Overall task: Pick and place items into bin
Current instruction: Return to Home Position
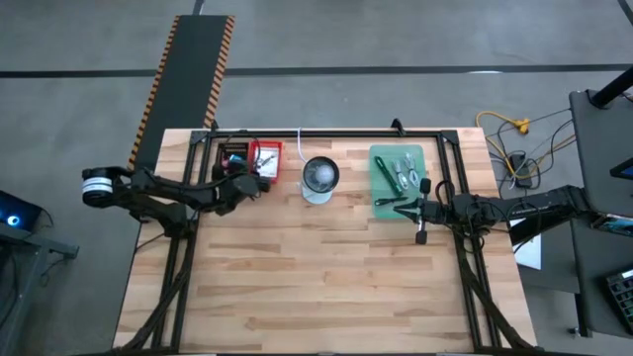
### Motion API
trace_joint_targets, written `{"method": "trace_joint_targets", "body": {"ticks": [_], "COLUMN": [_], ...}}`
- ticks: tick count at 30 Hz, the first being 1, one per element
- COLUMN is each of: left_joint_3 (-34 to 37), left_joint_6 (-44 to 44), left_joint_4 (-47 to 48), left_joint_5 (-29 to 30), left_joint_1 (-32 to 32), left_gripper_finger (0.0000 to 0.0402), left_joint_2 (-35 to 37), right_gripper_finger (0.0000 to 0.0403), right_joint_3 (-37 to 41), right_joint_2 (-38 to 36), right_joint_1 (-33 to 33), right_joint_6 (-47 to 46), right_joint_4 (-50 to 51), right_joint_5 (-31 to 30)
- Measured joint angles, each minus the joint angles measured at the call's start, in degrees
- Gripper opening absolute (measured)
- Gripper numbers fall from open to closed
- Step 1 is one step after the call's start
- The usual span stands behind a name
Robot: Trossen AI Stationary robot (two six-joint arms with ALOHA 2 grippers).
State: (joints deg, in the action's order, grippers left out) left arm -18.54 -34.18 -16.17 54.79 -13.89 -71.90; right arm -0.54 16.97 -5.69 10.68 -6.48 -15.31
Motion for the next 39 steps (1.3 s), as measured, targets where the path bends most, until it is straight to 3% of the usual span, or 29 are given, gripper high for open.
{"method": "trace_joint_targets", "body": {"ticks": [5,7,9,16,19,23,29,34,39], "left_joint_3": [-2.3,-3.4,-3.7,-1.6,1.0,6.2,12.3,14.3,18.1], "left_joint_6": [11.6,15.7,20.4,32.6,36.3,35.8,35.4,39.7,40.5], "left_joint_4": [0.0,-0.5,-2.8,-15.5,-20.3,-26.6,-34.4,-34.6,-33.4], "left_joint_5": [-1.2,-6.0,-15.9,-60.8,-72.6,-71.6,-58.3,-57.3,-55.5], "left_joint_1": [0.3,0.5,0.5,1.2,2.6,4.2,10.1,16.4,18.3], "left_gripper_finger": [0.0169,0.0172,0.0173,0.0173,0.0173,0.0163,0.0092,0.0012,0.001], "left_joint_2": [1.4,2.2,3.2,4.7,4.8,5.4,8.2,13.2,21.5], "right_gripper_finger": [0.0008,0.0008,0.0008,0.0008,0.0008,0.0008,0.0008,0.0008,0.0008], "right_joint_3": [0.0,0.0,0.0,0.0,0.0,0.0,0.0,0.0,0.0], "right_joint_2": [0.0,0.0,0.0,0.0,0.0,0.0,0.0,0.0,0.0], "right_joint_1": [0.0,0.0,0.0,0.0,0.0,0.0,0.0,0.0,0.0], "right_joint_6": [0.0,-0.1,-0.1,-0.1,-0.1,-0.1,-0.2,-0.2,-0.2], "right_joint_4": [0.0,0.0,0.0,0.0,0.1,0.2,0.2,0.3,0.2], "right_joint_5": [0.0,0.0,0.0,0.0,0.0,0.0,0.0,0.0,0.0]}}
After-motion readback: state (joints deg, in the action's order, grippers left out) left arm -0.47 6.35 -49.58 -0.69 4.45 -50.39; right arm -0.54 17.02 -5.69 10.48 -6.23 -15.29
